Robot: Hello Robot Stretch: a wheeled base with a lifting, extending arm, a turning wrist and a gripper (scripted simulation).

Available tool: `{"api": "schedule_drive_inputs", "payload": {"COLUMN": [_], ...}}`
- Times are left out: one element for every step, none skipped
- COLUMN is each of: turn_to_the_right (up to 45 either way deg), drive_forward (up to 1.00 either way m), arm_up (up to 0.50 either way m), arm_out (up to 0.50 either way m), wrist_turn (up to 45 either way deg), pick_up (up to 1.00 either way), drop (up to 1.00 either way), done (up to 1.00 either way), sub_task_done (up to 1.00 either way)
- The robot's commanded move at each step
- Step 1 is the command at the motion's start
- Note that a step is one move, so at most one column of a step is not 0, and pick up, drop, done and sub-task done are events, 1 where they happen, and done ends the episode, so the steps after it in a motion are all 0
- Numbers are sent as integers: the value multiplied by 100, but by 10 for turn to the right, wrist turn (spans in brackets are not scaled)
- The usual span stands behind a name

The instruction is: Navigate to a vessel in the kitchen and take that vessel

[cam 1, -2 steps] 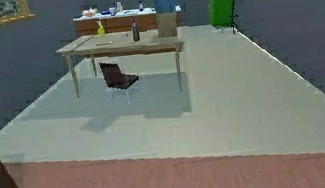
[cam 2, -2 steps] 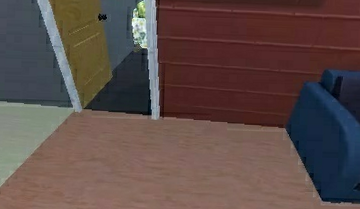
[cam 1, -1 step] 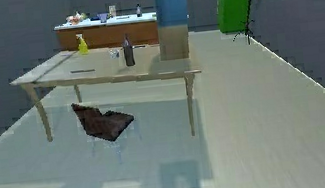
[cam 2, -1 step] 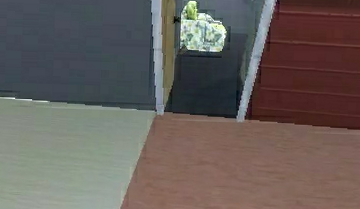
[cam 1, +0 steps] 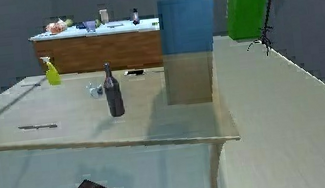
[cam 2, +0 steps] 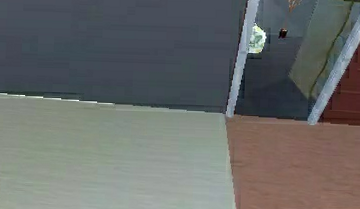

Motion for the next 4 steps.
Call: {"api": "schedule_drive_inputs", "payload": {"turn_to_the_right": [-450,-450,-180,450], "drive_forward": [0,0,0,0], "arm_up": [0,0,0,0], "arm_out": [0,0,0,0], "wrist_turn": [0,0,0,0], "pick_up": [0,0,0,0], "drop": [0,0,0,0], "done": [0,0,0,0], "sub_task_done": [0,0,0,0]}}
